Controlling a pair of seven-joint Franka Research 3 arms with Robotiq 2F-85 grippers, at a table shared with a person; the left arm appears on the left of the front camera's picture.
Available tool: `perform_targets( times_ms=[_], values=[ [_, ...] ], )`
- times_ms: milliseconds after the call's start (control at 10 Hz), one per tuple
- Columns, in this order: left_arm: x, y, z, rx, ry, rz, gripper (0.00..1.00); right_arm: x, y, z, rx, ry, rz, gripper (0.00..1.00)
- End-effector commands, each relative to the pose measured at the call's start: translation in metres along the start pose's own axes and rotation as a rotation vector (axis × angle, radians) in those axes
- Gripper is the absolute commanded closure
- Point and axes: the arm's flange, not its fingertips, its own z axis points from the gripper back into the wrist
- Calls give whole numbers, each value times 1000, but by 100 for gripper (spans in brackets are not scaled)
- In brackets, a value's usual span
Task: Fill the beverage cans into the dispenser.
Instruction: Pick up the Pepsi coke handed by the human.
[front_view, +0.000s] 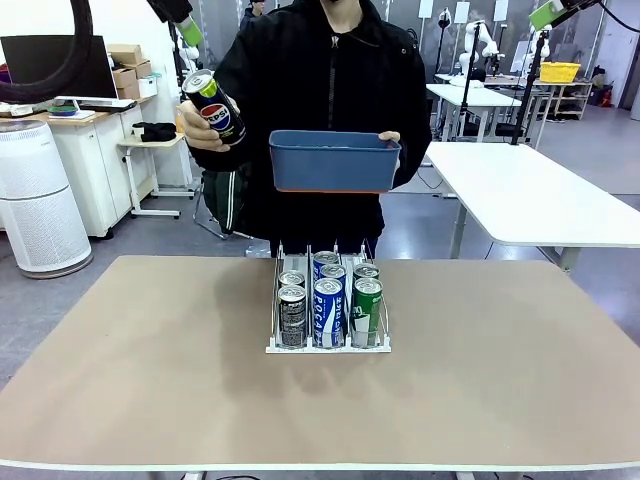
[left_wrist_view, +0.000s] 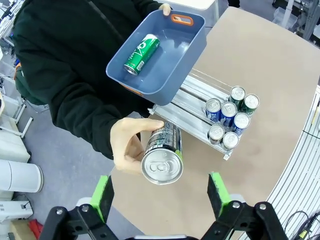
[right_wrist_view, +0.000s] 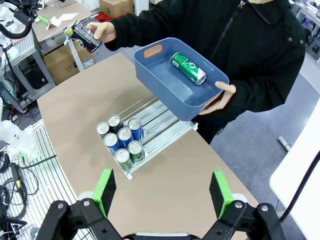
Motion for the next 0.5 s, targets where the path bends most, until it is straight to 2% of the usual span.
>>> perform_targets(
  times_ms=[0, 400],
  values=[
    [-10, 2, -11, -26, -18, -44, 0, 0, 0, 0, 1, 0, -2, 0],
    [-20, 2, -39, -47, -20, -25, 0, 0, 0, 0, 1, 0, -2, 0]
  ],
)
